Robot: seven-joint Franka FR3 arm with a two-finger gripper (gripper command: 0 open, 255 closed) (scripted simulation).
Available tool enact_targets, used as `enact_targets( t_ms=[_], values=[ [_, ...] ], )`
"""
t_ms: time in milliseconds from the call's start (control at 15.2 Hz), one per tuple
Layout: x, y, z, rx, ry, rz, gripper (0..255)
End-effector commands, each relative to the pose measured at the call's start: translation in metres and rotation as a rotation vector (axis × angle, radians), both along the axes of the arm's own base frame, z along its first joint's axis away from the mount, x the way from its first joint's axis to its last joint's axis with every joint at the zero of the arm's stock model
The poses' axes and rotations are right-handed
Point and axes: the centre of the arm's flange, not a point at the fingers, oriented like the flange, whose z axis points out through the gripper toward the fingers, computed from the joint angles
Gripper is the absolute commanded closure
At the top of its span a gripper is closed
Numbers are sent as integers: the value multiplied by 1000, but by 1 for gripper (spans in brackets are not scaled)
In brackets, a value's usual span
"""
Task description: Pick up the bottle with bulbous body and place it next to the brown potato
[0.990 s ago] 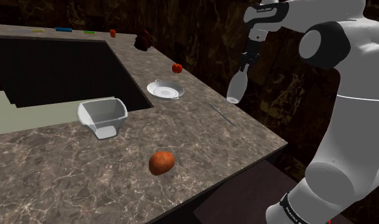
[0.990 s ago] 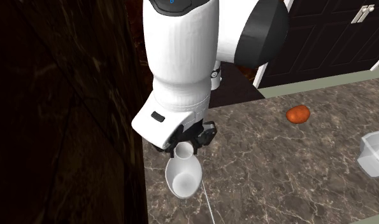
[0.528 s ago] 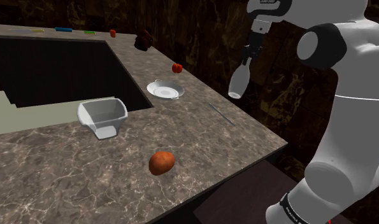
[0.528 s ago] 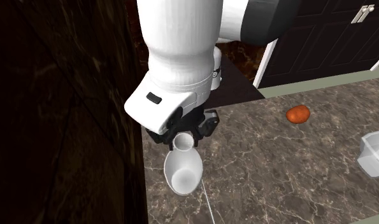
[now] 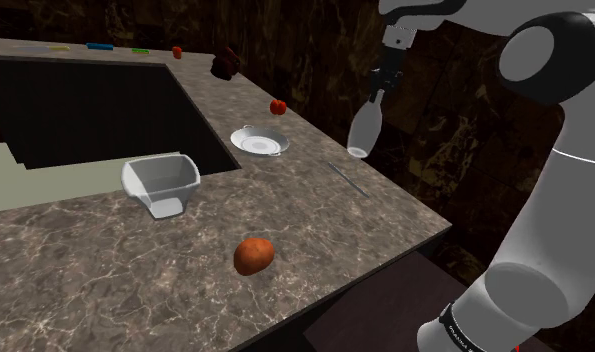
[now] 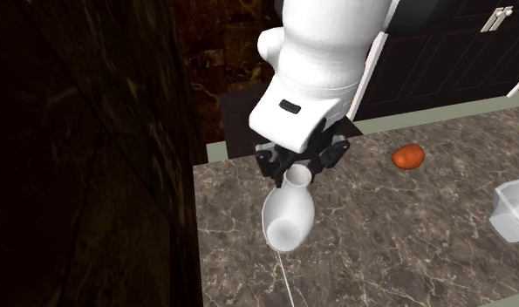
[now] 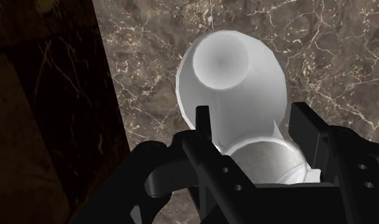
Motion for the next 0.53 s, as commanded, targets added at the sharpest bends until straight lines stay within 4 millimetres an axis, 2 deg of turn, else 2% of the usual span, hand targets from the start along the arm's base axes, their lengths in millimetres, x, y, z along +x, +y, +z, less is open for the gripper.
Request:
enact_targets(
  t_ms=[0, 462],
  values=[
    [-1, 25, 0, -1, -1, -1, 255],
    [-2, 117, 0, -1, -1, -1, 255]
  ],
)
